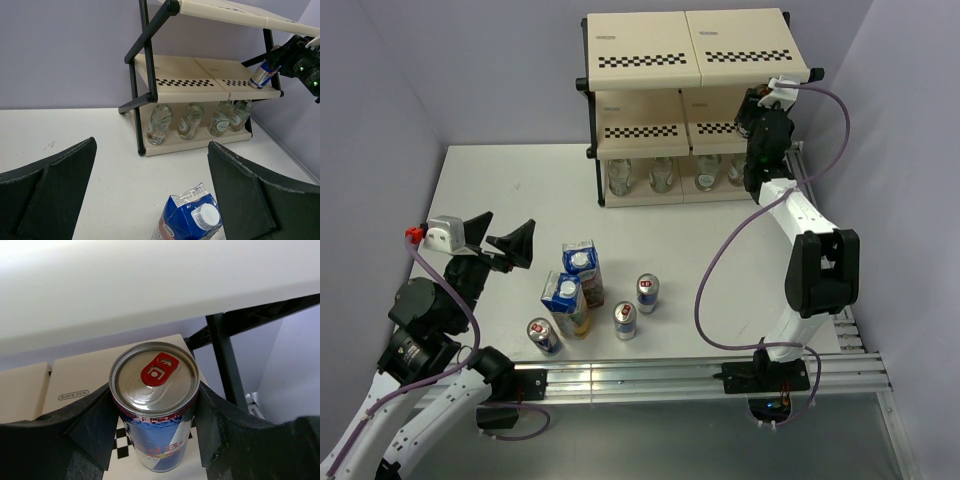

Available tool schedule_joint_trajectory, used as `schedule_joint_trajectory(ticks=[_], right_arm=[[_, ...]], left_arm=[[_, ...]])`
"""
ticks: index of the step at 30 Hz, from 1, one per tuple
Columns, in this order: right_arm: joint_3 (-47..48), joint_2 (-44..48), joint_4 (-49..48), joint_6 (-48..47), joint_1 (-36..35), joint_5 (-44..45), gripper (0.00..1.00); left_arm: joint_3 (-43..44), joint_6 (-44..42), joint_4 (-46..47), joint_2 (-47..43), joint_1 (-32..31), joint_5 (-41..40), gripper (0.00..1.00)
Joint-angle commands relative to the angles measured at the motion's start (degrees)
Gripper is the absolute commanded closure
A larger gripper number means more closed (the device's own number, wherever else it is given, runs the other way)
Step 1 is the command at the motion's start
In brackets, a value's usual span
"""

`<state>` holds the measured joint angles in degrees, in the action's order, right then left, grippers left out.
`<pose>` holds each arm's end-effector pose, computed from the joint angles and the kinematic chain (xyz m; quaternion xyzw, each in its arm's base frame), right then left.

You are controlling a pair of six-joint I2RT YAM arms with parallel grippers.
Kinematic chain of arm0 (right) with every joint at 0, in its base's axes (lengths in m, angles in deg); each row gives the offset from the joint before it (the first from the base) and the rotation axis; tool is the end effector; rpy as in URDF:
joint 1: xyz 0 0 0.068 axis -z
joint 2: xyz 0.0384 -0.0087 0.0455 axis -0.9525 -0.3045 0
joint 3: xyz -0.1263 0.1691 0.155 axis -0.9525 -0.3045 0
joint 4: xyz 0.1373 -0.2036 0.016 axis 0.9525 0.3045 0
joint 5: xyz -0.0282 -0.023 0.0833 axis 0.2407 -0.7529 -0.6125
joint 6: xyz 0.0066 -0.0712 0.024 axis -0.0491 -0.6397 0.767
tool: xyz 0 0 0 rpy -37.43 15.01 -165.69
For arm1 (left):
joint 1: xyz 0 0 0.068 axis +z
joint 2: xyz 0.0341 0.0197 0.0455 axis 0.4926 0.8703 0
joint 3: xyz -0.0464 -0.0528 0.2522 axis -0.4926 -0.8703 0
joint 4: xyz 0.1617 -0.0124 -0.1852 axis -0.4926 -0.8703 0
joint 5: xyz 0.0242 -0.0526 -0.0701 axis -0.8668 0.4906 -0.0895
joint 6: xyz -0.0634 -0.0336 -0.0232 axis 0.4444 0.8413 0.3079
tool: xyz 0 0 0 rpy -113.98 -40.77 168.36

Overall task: Place and organize the beverage onto the shelf
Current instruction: Place the drink on the shelf.

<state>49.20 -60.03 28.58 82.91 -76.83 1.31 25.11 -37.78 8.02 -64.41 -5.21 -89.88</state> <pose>0.4211 0.0168 0.3652 0.0761 0.6223 -0.0561 0.7771 0.0967 -0.0431 0.3842 0.0083 0.6289 -0.2100 0.7486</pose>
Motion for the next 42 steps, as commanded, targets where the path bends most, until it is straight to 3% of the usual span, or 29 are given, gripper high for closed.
schedule_joint_trajectory(ticks=[1,8,15,22,28,38,40,42], right_arm=[[4.2,-0.9,-0.1,-1.2,0.3,3.6,0.86],[7.9,-2.7,5.0,-0.8,0.4,1.6,0.61],[8.1,-3.0,6.0,-0.5,0.3,0.5,0.54],[6.4,-2.2,5.4,-0.2,0.4,1.1,0.38],[5.4,-1.6,4.8,0.0,0.4,0.1,0.31],[3.4,-0.3,4.1,0.5,0.4,-0.8,0.26],[2.9,0.1,4.2,2.0,0.4,-0.6,0.12],[1.7,1.1,3.7,2.3,0.4,-0.4,0.08]], left_arm=[[0.1,-0.9,2.4,0.1,-0.2,0.9,0.01],[0.1,-0.8,2.4,0.1,-0.3,1.2,0.00],[0.1,-1.0,2.5,-0.2,-0.2,1.1,0.01],[0.1,-0.9,2.4,0.1,-0.3,1.5,0.01],[0.2,-1.0,2.3,0.1,-0.2,1.7,0.00],[0.2,-1.2,2.2,0.1,-0.2,1.7,0.00],[0.3,-1.1,1.9,0.5,-0.2,1.8,0.00],[0.8,-0.9,1.5,1.3,-0.2,1.5,0.00]])
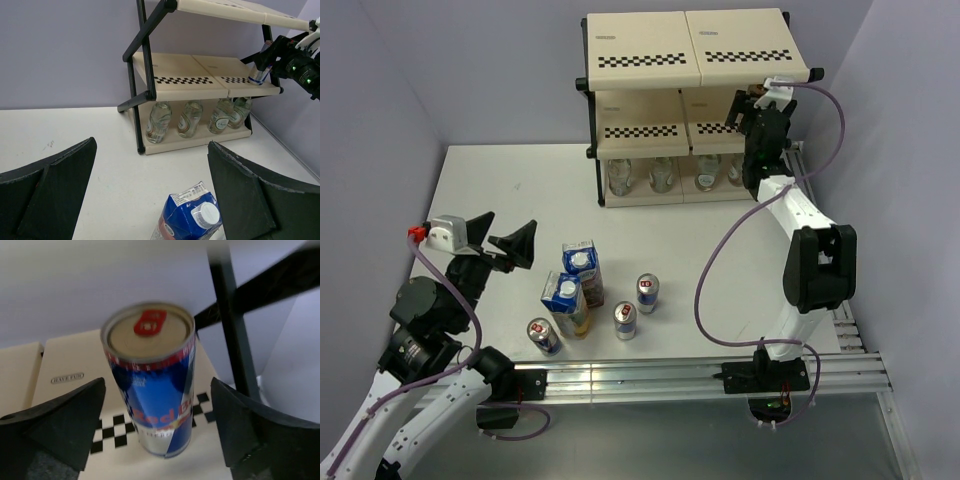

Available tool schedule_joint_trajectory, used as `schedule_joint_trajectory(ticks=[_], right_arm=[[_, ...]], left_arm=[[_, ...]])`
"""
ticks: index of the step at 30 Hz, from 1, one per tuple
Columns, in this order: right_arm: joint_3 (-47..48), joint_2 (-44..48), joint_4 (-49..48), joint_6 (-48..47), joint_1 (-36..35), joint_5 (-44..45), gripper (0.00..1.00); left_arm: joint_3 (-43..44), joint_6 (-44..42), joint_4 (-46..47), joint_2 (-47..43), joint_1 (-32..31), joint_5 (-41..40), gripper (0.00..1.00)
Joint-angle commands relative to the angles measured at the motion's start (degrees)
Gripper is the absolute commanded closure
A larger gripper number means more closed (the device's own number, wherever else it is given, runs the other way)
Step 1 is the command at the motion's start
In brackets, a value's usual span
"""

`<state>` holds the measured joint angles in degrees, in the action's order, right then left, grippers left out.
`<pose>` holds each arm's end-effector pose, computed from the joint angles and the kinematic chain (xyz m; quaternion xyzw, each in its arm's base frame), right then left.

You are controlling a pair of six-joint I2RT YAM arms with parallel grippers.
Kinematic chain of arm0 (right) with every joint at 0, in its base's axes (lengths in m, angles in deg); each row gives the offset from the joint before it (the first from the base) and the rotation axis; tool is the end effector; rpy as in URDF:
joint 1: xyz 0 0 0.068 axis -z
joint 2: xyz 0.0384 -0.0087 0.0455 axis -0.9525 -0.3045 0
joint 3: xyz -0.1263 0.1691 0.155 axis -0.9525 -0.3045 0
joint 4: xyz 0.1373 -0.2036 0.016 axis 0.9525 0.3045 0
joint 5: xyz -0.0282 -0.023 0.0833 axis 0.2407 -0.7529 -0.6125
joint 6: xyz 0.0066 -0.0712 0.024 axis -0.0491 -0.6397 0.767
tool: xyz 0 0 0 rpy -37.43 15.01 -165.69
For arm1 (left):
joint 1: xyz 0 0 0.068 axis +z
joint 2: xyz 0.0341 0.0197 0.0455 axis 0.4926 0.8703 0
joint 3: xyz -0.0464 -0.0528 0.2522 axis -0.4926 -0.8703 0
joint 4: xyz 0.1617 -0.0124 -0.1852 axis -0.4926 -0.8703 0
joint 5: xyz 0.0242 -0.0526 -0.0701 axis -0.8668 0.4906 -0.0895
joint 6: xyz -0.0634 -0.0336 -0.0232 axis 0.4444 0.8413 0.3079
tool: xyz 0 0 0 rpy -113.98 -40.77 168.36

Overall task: Place and organize the beverage onto the shelf
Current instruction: Place the drink on the shelf, then pick up the drink from the center of the board.

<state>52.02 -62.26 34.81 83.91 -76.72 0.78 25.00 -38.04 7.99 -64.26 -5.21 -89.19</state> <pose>0.4335 0.0175 0.3530 0.0731 0.6590 -0.0534 0.7467 0.0973 -0.0444 0.3834 0.0150 0.6303 -0.2111 0.7469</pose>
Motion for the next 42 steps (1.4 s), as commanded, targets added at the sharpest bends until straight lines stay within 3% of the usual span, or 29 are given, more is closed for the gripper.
schedule_joint_trajectory(ticks=[1,9,14,25,30,37,38,42], right_arm=[[-1.4,4.0,-2.5,1.4,0.3,0.3,0.06],[-6.1,8.9,-3.2,2.6,0.2,-0.7,0.00],[-7.5,12.9,-0.3,3.1,0.1,-2.2,0.00],[-13.5,32.0,22.5,10.8,-0.3,-1.0,0.00],[-15.6,42.2,37.6,16.9,-0.6,-4.9,0.00],[-14.6,50.9,49.9,16.3,-0.9,-12.8,0.00],[-14.7,51.6,50.2,16.3,-0.9,-13.2,0.00],[-16.4,54.4,49.8,16.8,-1.0,-14.5,0.00]], left_arm=[[1.1,-0.6,1.2,1.3,-0.3,0.8,0.01],[5.0,0.2,-1.6,5.5,-0.2,-1.7,0.01],[16.3,2.0,-8.4,13.4,-0.2,-4.8,0.00],[41.4,6.5,-25.4,34.2,-2.2,6.5,0.00],[39.7,8.8,-27.4,37.3,-16.8,-3.3,0.01],[33.9,24.0,-36.2,41.4,-37.9,-19.3,0.00],[33.7,25.4,-37.1,42.2,-42.3,-20.0,0.01],[30.3,28.2,-36.0,45.0,-47.2,-16.4,0.01]])
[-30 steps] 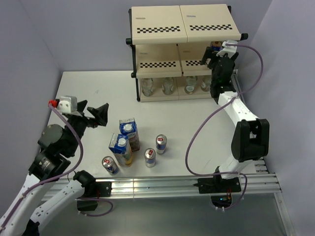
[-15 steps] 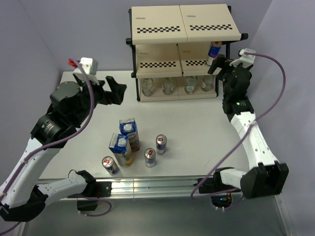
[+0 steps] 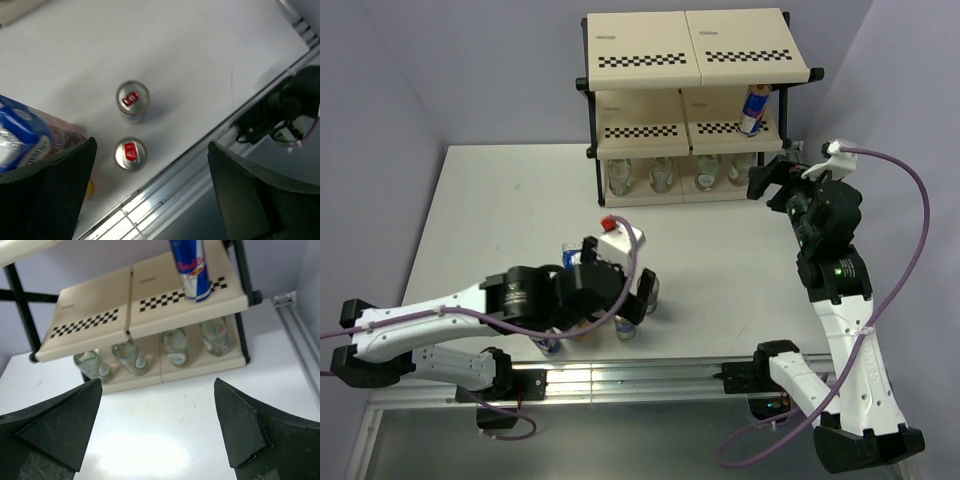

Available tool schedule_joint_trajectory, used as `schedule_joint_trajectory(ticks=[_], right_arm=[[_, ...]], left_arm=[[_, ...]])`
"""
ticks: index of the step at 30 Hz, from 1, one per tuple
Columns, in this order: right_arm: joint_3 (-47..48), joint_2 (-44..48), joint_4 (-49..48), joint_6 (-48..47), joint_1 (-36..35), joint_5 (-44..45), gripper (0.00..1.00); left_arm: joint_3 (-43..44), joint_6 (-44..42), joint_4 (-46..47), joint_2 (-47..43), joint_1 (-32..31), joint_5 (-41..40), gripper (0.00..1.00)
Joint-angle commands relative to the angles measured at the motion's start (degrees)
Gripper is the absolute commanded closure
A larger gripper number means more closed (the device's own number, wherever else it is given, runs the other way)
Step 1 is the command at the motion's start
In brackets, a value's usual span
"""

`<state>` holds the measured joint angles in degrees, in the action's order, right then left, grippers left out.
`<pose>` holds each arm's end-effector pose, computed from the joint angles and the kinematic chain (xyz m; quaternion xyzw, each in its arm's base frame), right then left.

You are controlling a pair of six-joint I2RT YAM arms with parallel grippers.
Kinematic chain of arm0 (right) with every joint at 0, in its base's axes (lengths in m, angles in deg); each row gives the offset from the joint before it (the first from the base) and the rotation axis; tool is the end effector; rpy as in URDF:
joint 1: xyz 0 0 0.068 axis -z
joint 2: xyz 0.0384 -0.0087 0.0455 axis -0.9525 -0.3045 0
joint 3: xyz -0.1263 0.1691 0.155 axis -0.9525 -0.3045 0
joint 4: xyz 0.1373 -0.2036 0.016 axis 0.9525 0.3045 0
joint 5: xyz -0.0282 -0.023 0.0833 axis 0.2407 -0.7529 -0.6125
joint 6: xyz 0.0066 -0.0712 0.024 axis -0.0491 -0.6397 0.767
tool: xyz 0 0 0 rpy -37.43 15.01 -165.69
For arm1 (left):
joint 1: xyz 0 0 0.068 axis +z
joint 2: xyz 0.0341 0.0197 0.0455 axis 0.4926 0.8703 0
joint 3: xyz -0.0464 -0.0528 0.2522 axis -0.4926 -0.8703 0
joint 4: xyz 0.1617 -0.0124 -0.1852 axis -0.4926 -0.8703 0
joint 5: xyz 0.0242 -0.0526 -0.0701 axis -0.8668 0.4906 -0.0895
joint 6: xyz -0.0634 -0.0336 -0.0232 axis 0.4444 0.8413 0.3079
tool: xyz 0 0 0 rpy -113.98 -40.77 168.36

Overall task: Place and organize the beverage onto the shelf
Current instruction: Pick up the drink from the center of the board.

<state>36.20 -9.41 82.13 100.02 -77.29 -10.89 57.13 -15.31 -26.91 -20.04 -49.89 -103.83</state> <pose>0.1886 0.0131 0.4121 0.0911 0.7203 0.1092 0.6790 0.0770 -0.2283 0.3748 0.2152 0.8336 -0.2381 0.4495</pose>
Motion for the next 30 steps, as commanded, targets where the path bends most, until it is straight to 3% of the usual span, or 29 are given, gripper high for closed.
schedule_joint_trajectory(ticks=[1,8,16,20,22,25,28,29,30], right_arm=[[-0.7,1.6,2.5,0.8,-0.4,-4.5,0.00],[-1.1,1.6,1.9,0.9,-1.0,-9.3,0.01],[-0.2,1.1,2.0,0.5,-1.4,-10.9,0.02],[-0.8,1.2,1.6,0.8,-1.8,-12.0,0.02],[-0.9,1.5,1.4,0.4,-1.8,-11.6,0.02],[-1.0,1.7,1.8,0.3,-1.8,-11.0,0.02],[-0.9,1.6,1.3,0.0,-1.9,-11.4,0.02],[-1.2,1.5,0.6,-0.2,-1.9,-12.5,0.02],[-1.5,1.5,0.3,-0.3,-2.0,-13.4,0.01]], left_arm=[[-3.7,5.9,0.3,1.3,-2.5,-0.6,0.01],[-7.8,11.5,-3.7,7.3,-1.6,-1.6,0.01],[-14.7,8.1,4.9,8.8,2.5,5.7,0.01],[-17.0,7.0,7.8,10.6,4.7,8.0,0.08],[-17.2,6.7,8.4,11.3,5.0,8.1,0.15],[-16.4,6.4,7.9,12.1,5.0,8.5,0.47],[-15.0,6.8,6.3,12.1,5.0,7.8,0.70],[-14.4,7.0,5.7,11.6,5.0,7.6,0.82],[-13.0,7.3,5.0,11.2,5.0,7.2,0.87]])
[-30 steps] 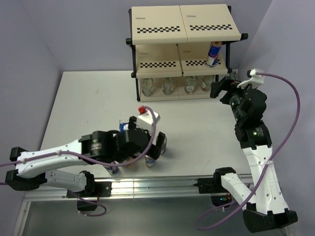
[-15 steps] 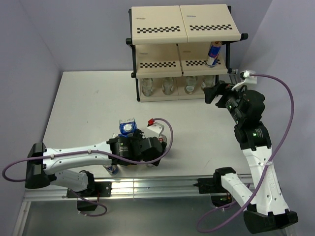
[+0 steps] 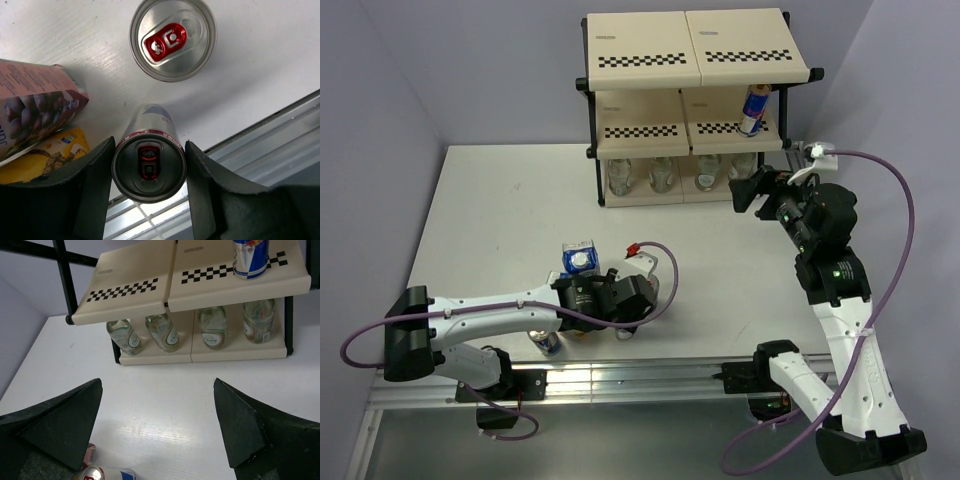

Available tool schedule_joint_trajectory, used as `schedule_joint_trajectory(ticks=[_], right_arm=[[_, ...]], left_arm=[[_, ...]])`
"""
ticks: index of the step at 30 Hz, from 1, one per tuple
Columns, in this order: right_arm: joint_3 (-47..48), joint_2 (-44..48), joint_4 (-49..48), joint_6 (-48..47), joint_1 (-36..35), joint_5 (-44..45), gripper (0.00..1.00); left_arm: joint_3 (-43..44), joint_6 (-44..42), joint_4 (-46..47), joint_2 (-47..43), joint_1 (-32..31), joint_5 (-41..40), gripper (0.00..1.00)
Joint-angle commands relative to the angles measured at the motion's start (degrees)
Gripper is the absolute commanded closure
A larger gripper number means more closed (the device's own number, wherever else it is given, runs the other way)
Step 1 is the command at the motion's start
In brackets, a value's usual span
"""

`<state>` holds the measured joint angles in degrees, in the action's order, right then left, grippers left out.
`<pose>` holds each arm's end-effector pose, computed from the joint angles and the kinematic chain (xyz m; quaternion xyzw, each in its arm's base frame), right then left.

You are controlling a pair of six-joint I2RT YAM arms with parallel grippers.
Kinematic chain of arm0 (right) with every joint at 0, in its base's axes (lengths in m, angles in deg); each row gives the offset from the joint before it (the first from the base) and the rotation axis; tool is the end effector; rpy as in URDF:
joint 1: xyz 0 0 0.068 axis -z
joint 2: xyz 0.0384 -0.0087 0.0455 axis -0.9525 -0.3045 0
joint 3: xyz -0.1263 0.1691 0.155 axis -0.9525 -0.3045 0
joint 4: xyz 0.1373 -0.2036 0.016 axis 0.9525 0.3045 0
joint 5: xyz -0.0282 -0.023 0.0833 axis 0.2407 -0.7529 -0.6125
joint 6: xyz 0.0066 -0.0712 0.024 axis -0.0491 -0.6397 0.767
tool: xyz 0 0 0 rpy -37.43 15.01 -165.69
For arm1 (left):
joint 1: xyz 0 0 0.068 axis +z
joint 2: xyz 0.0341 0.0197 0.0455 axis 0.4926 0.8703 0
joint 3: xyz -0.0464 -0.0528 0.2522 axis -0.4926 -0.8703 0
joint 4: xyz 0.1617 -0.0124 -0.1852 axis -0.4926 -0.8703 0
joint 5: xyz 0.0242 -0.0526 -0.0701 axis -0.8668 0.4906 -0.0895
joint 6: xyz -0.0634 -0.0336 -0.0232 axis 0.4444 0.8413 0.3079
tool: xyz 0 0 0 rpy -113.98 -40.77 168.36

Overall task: Place and organize the beverage onto the shelf
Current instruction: Pick up the drink from the center of the board.

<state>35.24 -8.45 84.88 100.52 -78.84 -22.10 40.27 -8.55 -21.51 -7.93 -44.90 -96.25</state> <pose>0.1827 0.0301 0.4027 0.0201 0.7417 0.1881 0.6435 0.0996 -0.2592 0.2352 0.2216 0.9155 -0.1165 0.3148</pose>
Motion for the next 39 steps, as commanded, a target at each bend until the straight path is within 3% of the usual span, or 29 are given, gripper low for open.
schedule_joint_trajectory(ticks=[1,4,9,12,16,21,28,34,39], right_arm=[[-1.1,0.6,-3.0,-1.2,-0.5,-3.1,0.00],[-5.2,0.8,-7.8,-0.9,-0.5,-11.5,0.00],[-9.1,-1.9,-16.8,1.0,-0.9,-32.9,0.00],[-10.6,-4.2,-20.1,-0.5,-4.2,-39.5,0.04],[-8.0,-6.7,-12.7,-9.1,-14.0,-35.7,0.07],[-9.3,-6.9,-12.2,-15.8,-23.0,-35.5,0.09],[-14.9,-3.7,-20.9,-16.0,-27.8,-35.9,0.09],[-18.1,-2.8,-32.8,-13.6,-34.6,-25.8,0.07],[-20.4,-1.8,-39.3,-16.4,-42.6,-15.5,0.07]], left_arm=[[4.7,0.7,-1.6,-1.5,-0.2,-0.6,0.92],[8.9,0.1,-3.8,-3.7,-0.6,-1.0,1.00],[17.0,-2.3,-11.6,-5.0,-1.1,-3.3,1.00],[20.4,-5.3,-14.4,-5.0,-1.2,-3.3,1.00],[25.9,-8.5,-19.4,-3.3,-1.2,-2.9,1.00],[34.9,-9.5,-27.7,-0.1,-1.2,-6.6,1.00],[37.0,-13.7,-23.6,-3.8,0.7,-3.4,1.00],[38.9,-16.4,-19.7,-5.8,8.2,4.9,1.00],[43.8,-17.1,-21.6,-3.3,14.0,8.2,1.00]])
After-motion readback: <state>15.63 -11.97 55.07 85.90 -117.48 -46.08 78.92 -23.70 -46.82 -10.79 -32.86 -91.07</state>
